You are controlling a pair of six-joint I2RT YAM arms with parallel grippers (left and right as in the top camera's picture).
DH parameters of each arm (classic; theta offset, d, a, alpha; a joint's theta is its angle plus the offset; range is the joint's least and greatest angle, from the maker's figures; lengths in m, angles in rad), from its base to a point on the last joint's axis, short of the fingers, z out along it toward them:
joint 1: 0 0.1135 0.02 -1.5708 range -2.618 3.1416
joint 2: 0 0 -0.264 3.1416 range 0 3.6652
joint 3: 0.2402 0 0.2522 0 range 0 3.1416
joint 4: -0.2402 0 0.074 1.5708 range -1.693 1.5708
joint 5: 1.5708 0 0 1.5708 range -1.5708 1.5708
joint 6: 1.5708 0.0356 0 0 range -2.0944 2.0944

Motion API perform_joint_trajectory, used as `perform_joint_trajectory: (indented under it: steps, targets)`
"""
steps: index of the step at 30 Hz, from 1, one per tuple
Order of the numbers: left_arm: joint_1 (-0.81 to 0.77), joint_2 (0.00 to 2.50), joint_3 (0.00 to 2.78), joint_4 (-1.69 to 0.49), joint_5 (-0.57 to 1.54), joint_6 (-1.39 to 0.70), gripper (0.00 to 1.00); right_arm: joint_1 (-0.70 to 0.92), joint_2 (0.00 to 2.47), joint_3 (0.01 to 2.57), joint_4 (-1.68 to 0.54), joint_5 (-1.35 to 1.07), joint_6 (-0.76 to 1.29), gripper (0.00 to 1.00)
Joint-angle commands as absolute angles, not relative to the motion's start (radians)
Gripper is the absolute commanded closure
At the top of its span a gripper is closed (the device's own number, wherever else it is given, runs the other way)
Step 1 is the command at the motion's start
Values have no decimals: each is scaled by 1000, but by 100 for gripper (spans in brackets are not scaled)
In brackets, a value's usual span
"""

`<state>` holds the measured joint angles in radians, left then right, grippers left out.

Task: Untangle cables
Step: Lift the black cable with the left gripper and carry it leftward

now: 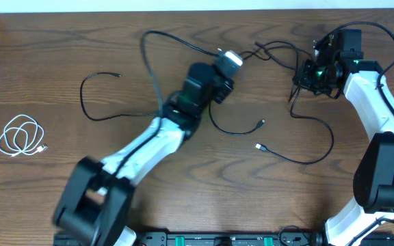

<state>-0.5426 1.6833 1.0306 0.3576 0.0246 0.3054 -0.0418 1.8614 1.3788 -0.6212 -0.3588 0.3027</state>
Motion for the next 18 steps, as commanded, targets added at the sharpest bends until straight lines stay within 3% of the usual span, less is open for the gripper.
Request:
perform_joint_trajectory:
  steps: [1,9,18]
  targets:
    - [-490,1555,1034,282,7,271,92,-39,1851,1396,-619,-350,291,99]
    - [-361,1345,1034,171,26,163,92,-39,1851,1396,-617,-350,291,99]
    - [-219,1311,1034,87,72,133,92,-38,1851,1396,-618,-350,291,99]
